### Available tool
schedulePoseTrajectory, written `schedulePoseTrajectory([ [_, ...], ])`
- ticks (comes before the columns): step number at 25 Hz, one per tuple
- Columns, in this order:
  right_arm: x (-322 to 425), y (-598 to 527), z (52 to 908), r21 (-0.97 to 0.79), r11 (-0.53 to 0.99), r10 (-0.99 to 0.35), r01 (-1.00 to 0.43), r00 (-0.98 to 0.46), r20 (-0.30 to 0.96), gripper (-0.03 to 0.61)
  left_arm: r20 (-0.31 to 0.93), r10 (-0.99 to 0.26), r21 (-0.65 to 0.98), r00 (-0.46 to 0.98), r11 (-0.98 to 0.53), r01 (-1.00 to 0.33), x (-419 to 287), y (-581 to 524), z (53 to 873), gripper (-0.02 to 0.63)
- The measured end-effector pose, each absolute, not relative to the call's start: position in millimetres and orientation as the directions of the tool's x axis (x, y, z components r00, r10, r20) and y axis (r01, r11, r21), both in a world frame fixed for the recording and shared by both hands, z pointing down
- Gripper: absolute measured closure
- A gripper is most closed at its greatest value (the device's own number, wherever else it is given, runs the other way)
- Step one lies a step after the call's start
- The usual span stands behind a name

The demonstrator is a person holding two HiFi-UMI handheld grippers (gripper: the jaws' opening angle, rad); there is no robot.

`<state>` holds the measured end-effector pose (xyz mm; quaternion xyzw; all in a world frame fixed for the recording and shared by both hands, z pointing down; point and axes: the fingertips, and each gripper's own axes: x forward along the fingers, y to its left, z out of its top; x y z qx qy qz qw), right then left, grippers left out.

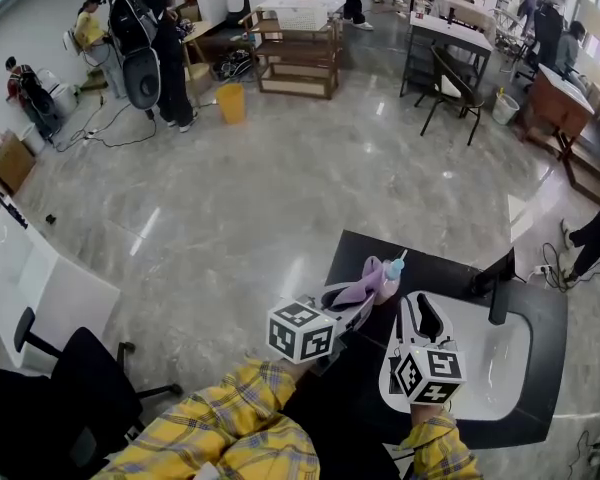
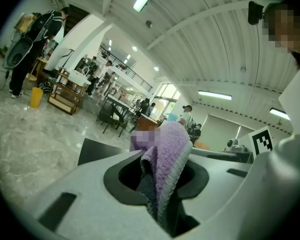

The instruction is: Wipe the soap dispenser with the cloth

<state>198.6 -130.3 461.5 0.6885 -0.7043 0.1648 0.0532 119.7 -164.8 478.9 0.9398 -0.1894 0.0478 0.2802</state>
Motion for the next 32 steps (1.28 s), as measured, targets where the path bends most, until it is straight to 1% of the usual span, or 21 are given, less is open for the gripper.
schedulePoseTrajectory([
  [8, 202.6, -129.0, 465.8, -0.163, 0.008, -0.95, -0.987, -0.059, 0.306, 0.462, 0.232, -0.312, 0.534, 0.921, -0.751, -0.388, 120.8, -163.5, 495.6, 0.526],
  [13, 204.7, -132.2, 457.4, -0.172, 0.068, -0.954, -0.983, -0.115, 0.278, 0.469, 0.255, -0.296, 0.554, 0.92, -0.735, -0.39, 120.8, -162.9, 505.0, 0.526],
  [18, 200.0, -140.7, 443.9, -0.101, 0.226, -0.934, -0.969, -0.245, 0.259, 0.469, 0.277, -0.272, 0.57, 0.922, -0.726, -0.386, 117.4, -163.1, 509.3, 0.526],
  [21, 189.7, -144.9, 438.3, -0.085, 0.361, -0.891, -0.929, -0.371, 0.261, 0.469, 0.278, -0.285, 0.559, 0.917, -0.728, -0.396, 108.4, -163.0, 507.4, 0.526],
  [23, 183.4, -147.5, 434.8, -0.06, 0.445, -0.855, -0.894, -0.444, 0.268, 0.45, 0.268, -0.297, 0.556, 0.916, -0.729, -0.399, 101.5, -160.7, 503.4, 0.526],
  [27, 174.7, -157.8, 430.7, -0.032, 0.575, -0.78, -0.818, -0.56, 0.28, 0.39, 0.248, -0.313, 0.555, 0.917, -0.73, -0.399, 88.8, -157.9, 494.5, 0.526],
  [30, 168.6, -164.4, 436.4, -0.055, 0.652, -0.709, -0.756, -0.634, 0.31, 0.381, 0.234, -0.318, 0.558, 0.919, -0.73, -0.394, 81.8, -156.4, 490.0, 0.526],
  [32, 164.2, -167.2, 440.9, -0.04, 0.693, -0.669, -0.72, -0.663, 0.337, 0.377, 0.225, -0.321, 0.561, 0.92, -0.729, -0.391, 77.7, -154.6, 488.5, 0.526],
])
